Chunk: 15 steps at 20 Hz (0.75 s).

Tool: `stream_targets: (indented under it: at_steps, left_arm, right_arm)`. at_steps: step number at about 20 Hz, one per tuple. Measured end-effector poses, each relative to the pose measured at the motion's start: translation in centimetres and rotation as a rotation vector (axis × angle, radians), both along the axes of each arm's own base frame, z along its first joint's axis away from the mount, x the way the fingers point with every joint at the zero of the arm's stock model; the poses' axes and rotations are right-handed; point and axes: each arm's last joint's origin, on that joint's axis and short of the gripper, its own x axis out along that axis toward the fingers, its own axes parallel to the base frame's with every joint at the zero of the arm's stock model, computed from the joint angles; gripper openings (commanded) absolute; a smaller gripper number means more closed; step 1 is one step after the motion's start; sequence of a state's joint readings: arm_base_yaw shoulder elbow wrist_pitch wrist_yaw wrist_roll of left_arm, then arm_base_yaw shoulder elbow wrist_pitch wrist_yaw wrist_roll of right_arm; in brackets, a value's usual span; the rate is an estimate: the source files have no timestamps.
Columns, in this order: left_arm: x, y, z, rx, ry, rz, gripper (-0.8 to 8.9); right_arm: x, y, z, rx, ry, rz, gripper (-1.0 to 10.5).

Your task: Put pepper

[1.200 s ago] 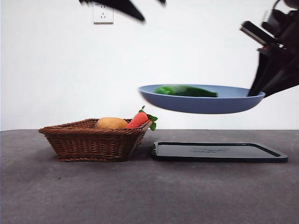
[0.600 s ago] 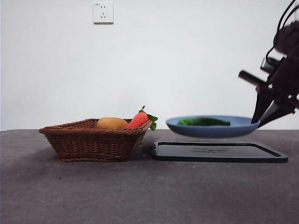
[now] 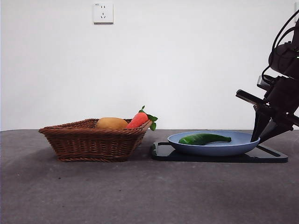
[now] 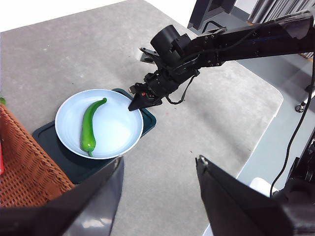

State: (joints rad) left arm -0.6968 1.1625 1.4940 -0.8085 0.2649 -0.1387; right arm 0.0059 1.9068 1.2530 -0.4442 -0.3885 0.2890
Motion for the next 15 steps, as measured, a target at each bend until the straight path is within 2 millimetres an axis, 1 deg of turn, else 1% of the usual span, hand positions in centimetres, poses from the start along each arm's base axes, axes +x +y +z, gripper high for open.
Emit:
stream_targets:
  at_steps: [1,4,5,8,9,10,11,13,15]
  left_arm:
    - [0.0,0.0,0.0,0.0,0.0,0.0,2.62]
    - [0.0,0.0,0.0,0.0,0.0,0.0,2.62]
    - [0.0,0.0,0.0,0.0,0.0,0.0,2.62]
    - [0.0,0.0,0.0,0.0,0.001,0.0,2.62]
    - [0.0,0.0,0.0,0.002,0.002,0.0,2.62]
    - [0.0,0.0,-0.1,0.004,0.005,0.0,2.62]
    - [0.0,0.0,-0.1,0.007,0.007,0.0,2.62]
    - [0.0,0.0,-0.1,0.009,0.009,0.001,2.58]
    - [0.0,0.0,-0.1,0.011,0.009,0.004,2.58]
  right_arm:
    - [0.0,0.0,0.0,0.0,-0.001,0.001,0.2]
    - [0.0,0.0,0.0,-0.002,-0.001,0.005,1.6]
    - [0.0,0.0,0.0,-0.003,-0.002,0.006,1.9]
    - [-0.2,0.0,0.0,-0.006,0.009,0.01,1.9]
    - [-0.4,-0.2,0.3,-0.01,0.015,0.007,1.9]
    - [-0.7,-0.3,1.1,-0.013,0.002,0.01,1.9]
    - [-1.1,-0.3,2.6,-0.017,-0.031,0.016,1.9]
    - [-2.8,-0.3,6.6,-0.03,-0.123,0.038,1.9]
    - [-5.2,-0.2,10.3,-0.045,-0.184,0.071,1.8]
